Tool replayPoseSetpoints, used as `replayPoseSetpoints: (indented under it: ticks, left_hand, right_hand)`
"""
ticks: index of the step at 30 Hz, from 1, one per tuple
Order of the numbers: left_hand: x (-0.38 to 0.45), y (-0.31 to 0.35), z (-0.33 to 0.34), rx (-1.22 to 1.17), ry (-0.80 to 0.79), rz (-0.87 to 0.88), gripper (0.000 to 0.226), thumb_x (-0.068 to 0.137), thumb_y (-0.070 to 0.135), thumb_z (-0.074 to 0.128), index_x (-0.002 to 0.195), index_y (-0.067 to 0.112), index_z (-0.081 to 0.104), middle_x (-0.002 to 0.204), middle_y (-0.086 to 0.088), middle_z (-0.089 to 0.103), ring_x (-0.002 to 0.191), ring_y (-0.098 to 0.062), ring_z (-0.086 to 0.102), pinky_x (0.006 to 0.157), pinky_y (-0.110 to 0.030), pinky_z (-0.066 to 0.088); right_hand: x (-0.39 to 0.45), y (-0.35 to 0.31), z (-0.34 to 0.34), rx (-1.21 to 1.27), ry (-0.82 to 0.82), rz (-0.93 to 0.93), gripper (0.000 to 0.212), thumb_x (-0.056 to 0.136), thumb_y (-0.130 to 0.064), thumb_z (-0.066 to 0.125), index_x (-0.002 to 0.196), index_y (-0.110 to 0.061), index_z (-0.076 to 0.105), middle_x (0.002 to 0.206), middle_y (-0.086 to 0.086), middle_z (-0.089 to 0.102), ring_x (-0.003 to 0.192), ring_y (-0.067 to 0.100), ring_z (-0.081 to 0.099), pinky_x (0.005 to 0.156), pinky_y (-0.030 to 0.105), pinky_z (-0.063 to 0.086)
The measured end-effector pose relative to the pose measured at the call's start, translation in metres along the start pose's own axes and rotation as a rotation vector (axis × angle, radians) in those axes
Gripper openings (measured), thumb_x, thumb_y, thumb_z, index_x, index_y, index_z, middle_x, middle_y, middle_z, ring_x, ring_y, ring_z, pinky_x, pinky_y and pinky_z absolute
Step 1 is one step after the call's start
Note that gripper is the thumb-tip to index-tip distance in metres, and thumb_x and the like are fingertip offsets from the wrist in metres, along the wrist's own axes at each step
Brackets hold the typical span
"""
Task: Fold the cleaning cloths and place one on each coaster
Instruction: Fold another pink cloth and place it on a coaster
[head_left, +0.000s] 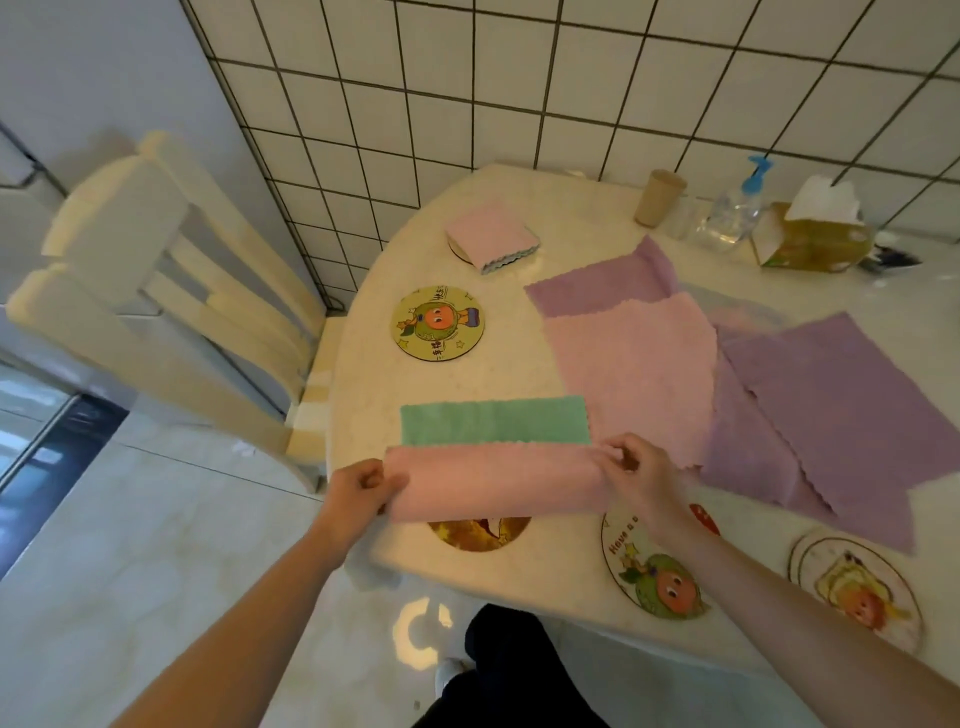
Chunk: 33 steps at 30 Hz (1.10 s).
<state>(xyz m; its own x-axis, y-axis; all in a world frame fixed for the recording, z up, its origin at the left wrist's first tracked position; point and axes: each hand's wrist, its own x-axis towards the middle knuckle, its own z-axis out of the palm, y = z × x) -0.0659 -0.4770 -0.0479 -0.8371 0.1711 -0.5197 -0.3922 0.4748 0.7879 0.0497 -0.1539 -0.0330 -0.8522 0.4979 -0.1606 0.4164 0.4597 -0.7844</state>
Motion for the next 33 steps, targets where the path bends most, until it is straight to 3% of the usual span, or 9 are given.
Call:
replayPoseSetpoints:
  ticks: [2,4,8,12,28,31,33]
  left_hand:
    - [0.018,0.005,0.004,-0.065,0.023,-0.061,0.02,0.089,0.019,0.065,0.078,0.002,0.064,0.071,-0.011,0.06,0.074,-0.025,0.057,0.076,-0.05,0.054]
    - [0.034,0.007,0.01,-0.069,0.059,-0.086,0.026,0.091,0.024,0.061,0.087,-0.002,0.064,0.086,-0.025,0.063,0.078,-0.028,0.059,0.079,-0.053,0.054]
    - [0.054,0.012,0.022,-0.051,0.135,-0.089,0.025,0.093,0.026,0.056,0.079,0.006,0.064,0.073,-0.015,0.061,0.069,-0.026,0.053,0.065,-0.04,0.047]
    - [0.065,0.018,0.031,0.017,0.181,-0.05,0.022,0.096,0.027,0.05,0.089,0.011,0.063,0.08,-0.008,0.065,0.072,-0.021,0.057,0.062,-0.032,0.043]
    - [0.081,0.023,0.041,0.163,0.31,-0.066,0.022,0.096,0.031,0.051,0.105,0.013,0.059,0.091,-0.002,0.063,0.087,-0.024,0.059,0.069,-0.031,0.038]
    - [0.067,0.03,0.042,0.205,0.373,-0.085,0.03,0.093,0.035,0.055,0.116,0.015,0.052,0.099,0.0,0.059,0.091,-0.022,0.058,0.072,-0.032,0.044]
    - [0.052,0.025,0.043,0.501,0.446,0.139,0.037,0.092,0.036,0.054,0.123,0.016,0.049,0.112,-0.001,0.055,0.102,-0.022,0.053,0.083,-0.036,0.047]
  right_hand:
    - [0.024,-0.006,0.005,0.033,0.011,0.094,0.007,0.089,-0.021,0.061,0.094,-0.018,0.065,0.086,-0.003,0.066,0.082,0.016,0.061,0.072,0.03,0.05]
    - [0.045,-0.008,0.01,0.082,-0.002,0.147,0.012,0.09,-0.017,0.059,0.099,-0.012,0.065,0.087,-0.001,0.065,0.083,0.017,0.061,0.072,0.028,0.05]
    - [0.075,-0.002,0.021,0.178,-0.008,0.23,0.017,0.09,-0.01,0.057,0.106,-0.009,0.064,0.096,0.004,0.066,0.089,0.017,0.062,0.073,0.024,0.049]
    - [0.093,0.005,0.027,0.187,-0.032,0.255,0.015,0.09,-0.006,0.056,0.103,-0.007,0.064,0.095,0.006,0.067,0.084,0.014,0.061,0.065,0.015,0.048]
    - [0.121,0.018,0.033,-0.001,-0.027,0.348,0.02,0.087,-0.027,0.064,0.094,-0.009,0.066,0.089,0.006,0.07,0.076,0.017,0.065,0.069,0.033,0.055]
    - [0.113,0.005,0.027,-0.067,0.022,0.279,0.014,0.088,-0.023,0.062,0.094,-0.012,0.057,0.093,0.001,0.065,0.08,0.015,0.06,0.063,0.022,0.046]
    - [0.096,-0.005,0.02,-0.198,0.053,0.104,0.013,0.09,-0.014,0.058,0.101,-0.014,0.051,0.102,0.001,0.057,0.087,0.014,0.054,0.064,0.017,0.039]
